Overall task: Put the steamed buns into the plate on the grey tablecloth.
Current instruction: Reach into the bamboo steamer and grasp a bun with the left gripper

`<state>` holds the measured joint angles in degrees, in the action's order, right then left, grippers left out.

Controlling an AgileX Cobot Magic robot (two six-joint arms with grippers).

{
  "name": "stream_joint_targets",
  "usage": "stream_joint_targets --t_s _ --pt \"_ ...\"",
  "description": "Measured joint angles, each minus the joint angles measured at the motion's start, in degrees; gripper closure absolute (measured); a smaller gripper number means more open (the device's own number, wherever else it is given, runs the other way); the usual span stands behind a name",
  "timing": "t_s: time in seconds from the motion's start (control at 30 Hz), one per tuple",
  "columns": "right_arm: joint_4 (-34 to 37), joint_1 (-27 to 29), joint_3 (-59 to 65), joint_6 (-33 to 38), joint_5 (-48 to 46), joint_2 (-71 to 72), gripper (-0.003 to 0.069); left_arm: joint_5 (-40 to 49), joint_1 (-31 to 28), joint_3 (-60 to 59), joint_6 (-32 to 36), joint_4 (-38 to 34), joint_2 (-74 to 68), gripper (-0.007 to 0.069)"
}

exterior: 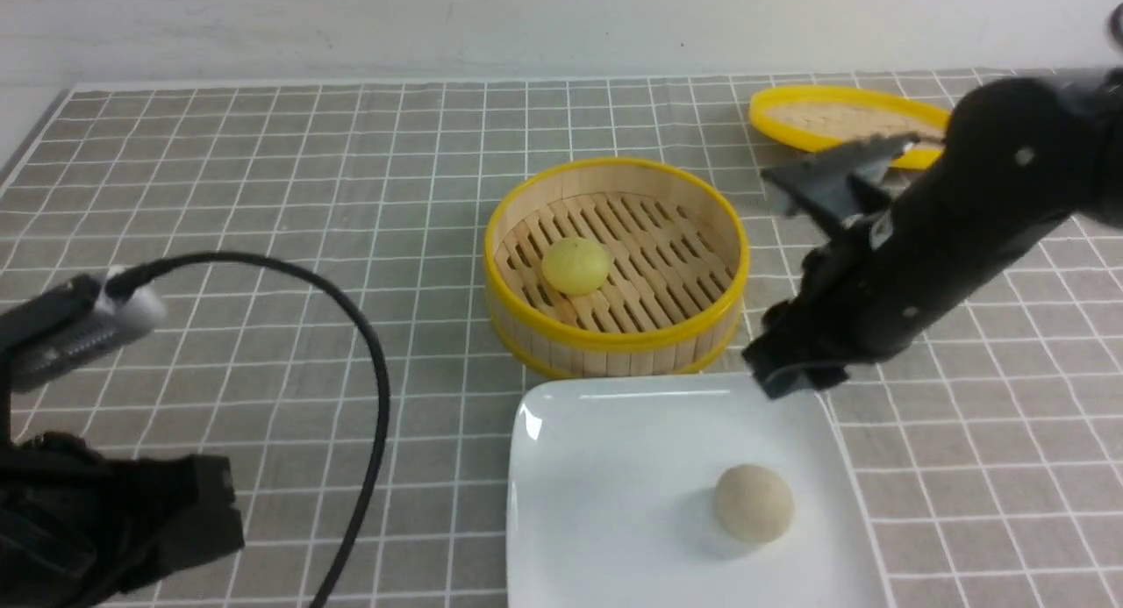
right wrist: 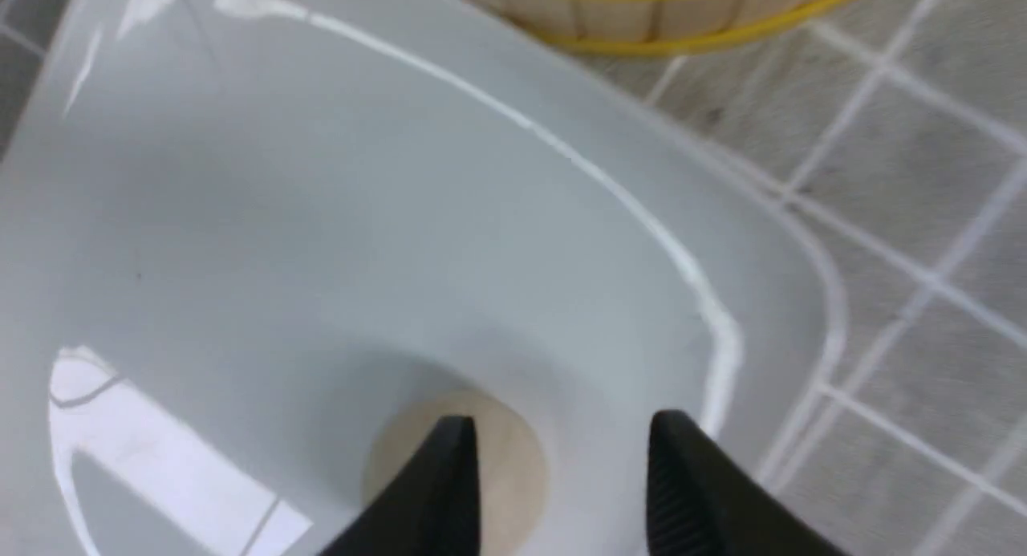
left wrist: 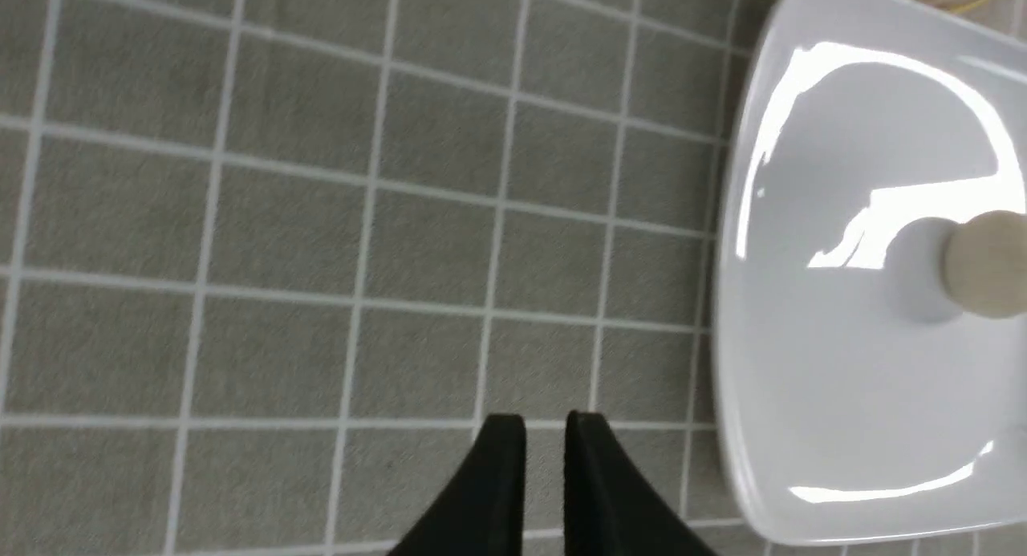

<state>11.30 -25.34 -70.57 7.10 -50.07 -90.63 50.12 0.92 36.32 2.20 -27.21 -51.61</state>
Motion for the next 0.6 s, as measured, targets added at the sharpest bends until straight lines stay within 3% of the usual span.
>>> stream_joint_targets --t_s 0.1,0.17,0.23,0.4,0.6 --pt "-2.1 1.1 -0.7 -1.2 -3.5 5.2 0.0524 1.4 0.0 3.9 1.8 -0.5 -2.5 0.0517" --pt "-3.5 2.1 -0.8 -1.9 -8.9 11.4 0.0641 3.4 0.0 8.3 3.4 -0.7 -6.5 0.0517" --pt "-3.9 2.4 -0.5 -2.1 -13.3 15.5 0.0672 4.5 0.0 11.5 4.6 -0.7 -10.4 0.0517" --pt "-3.9 2.6 3.4 -2.2 -18.4 25.2 0.0673 6.3 0.0 19.0 8.2 -1.0 -22.2 0.0517" --pt "-5.3 2.6 11.6 -2.1 -16.0 33.0 0.0673 10.7 1.7 29.0 9.1 -3.7 -34.2 0.0517"
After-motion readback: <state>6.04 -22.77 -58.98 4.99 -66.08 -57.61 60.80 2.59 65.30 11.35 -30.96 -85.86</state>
